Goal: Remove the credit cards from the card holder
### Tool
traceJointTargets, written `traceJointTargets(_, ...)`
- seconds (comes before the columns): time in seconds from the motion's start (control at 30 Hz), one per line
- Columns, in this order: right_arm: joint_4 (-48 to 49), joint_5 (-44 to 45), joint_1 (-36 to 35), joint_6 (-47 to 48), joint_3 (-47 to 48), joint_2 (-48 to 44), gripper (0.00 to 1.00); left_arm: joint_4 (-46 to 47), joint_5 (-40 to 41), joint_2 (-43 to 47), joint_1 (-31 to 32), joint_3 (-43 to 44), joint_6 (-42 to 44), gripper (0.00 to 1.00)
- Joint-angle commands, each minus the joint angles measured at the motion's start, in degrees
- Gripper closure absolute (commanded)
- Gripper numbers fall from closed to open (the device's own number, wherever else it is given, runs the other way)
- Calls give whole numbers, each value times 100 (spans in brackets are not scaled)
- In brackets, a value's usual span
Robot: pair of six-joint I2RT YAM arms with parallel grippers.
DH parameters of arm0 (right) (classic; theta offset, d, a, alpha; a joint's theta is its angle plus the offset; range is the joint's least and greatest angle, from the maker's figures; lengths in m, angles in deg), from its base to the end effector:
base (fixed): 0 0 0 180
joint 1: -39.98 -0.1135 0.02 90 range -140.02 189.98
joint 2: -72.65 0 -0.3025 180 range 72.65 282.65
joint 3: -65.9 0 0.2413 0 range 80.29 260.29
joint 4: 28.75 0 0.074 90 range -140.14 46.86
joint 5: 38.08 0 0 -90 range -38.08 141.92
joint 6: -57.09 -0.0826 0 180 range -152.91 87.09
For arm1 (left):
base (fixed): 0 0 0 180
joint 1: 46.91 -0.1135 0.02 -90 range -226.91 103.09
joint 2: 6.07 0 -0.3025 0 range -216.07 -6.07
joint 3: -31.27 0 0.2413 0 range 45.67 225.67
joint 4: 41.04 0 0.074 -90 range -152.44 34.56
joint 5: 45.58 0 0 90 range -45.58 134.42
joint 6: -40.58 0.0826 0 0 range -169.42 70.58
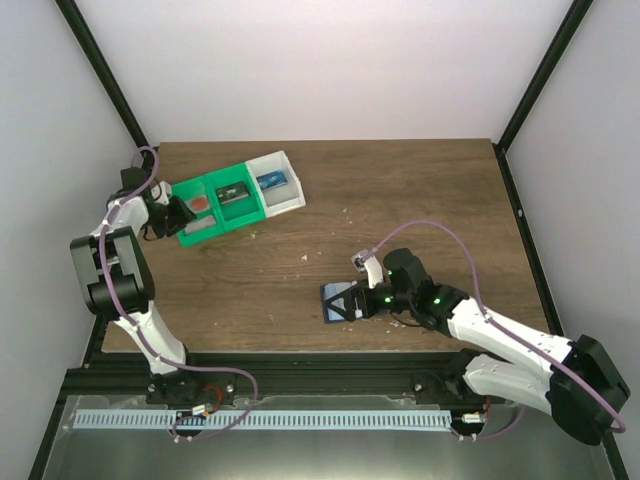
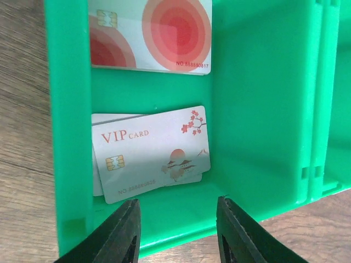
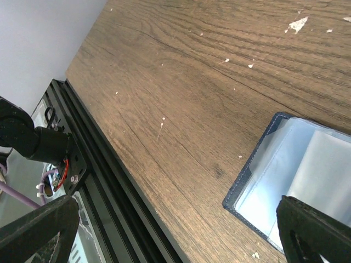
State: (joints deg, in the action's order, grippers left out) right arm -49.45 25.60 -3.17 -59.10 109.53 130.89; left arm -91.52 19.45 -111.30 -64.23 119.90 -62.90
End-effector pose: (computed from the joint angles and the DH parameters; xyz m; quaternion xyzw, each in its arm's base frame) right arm 0.1319 0.1738 0.2243 -0.2310 0.8401 0.4208 0.2528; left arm 0.3814 0.0824 0.1993 -0.2127 0.9339 -0.2053 0.2010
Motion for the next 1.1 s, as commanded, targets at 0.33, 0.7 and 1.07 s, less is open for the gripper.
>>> traceJointTargets(0.33, -593, 996, -9, -619, 558, 145, 0, 247, 249, 1138, 160, 40, -251, 39)
traceJointTargets(0.7, -1577, 2363, 3, -398, 959, 624, 0, 283, 166, 2976, 467, -761, -172, 0)
traceJointTargets(1.07, -1342, 2775, 73, -284, 696, 1305, 37, 1640, -2158, 3660, 574, -2194, -1024, 0)
